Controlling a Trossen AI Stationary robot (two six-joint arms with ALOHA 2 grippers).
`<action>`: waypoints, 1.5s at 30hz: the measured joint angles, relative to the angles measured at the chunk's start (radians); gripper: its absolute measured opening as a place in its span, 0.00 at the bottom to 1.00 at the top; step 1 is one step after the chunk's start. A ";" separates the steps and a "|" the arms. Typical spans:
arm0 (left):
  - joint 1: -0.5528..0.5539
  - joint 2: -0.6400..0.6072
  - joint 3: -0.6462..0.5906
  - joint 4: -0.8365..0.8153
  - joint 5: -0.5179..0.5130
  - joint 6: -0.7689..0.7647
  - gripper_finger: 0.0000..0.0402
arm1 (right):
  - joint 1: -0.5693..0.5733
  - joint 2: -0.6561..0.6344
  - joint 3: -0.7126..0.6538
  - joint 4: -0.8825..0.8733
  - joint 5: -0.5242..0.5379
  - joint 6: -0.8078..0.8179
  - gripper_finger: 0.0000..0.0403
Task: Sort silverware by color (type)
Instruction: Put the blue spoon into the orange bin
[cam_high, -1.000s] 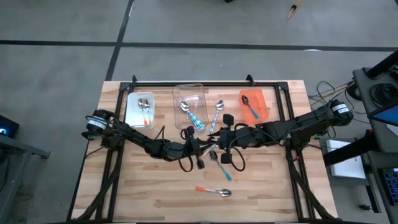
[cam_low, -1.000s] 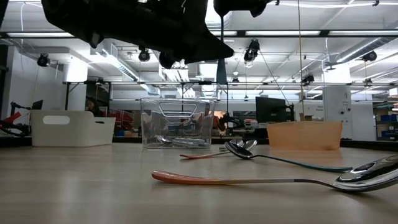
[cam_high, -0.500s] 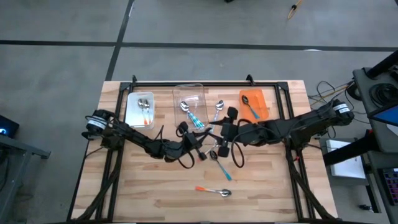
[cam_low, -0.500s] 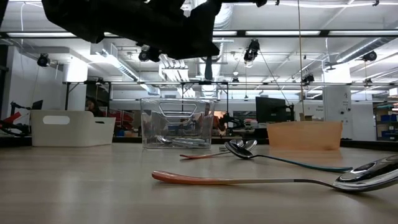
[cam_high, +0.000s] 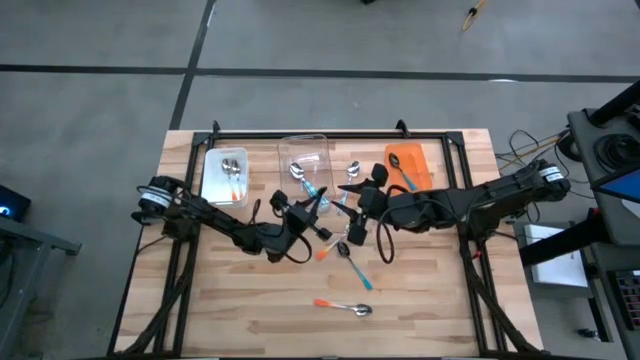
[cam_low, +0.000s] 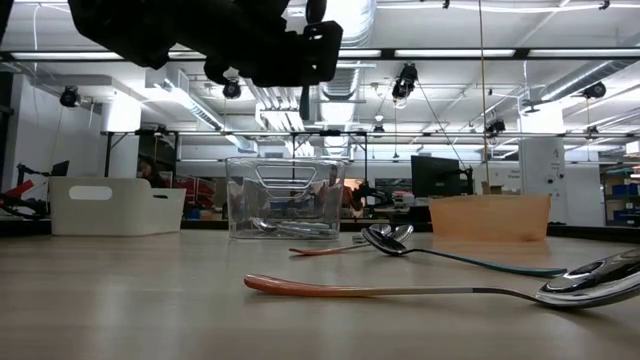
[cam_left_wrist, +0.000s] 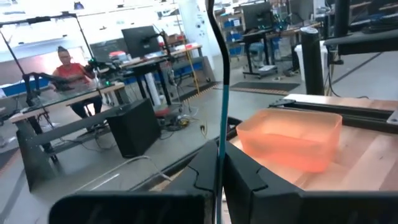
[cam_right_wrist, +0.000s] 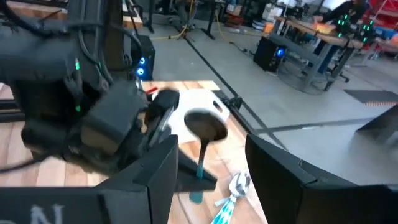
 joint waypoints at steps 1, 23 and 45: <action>0.000 0.000 0.000 0.009 0.001 0.012 0.00 | 0.000 0.000 -0.011 0.001 0.000 0.014 0.44; -0.005 0.000 0.048 0.028 0.066 0.035 0.00 | -0.028 0.198 -0.283 0.812 0.060 -0.024 0.44; -0.005 0.001 0.044 0.022 0.055 0.025 0.00 | -0.027 0.260 -0.219 0.810 0.144 -0.070 0.03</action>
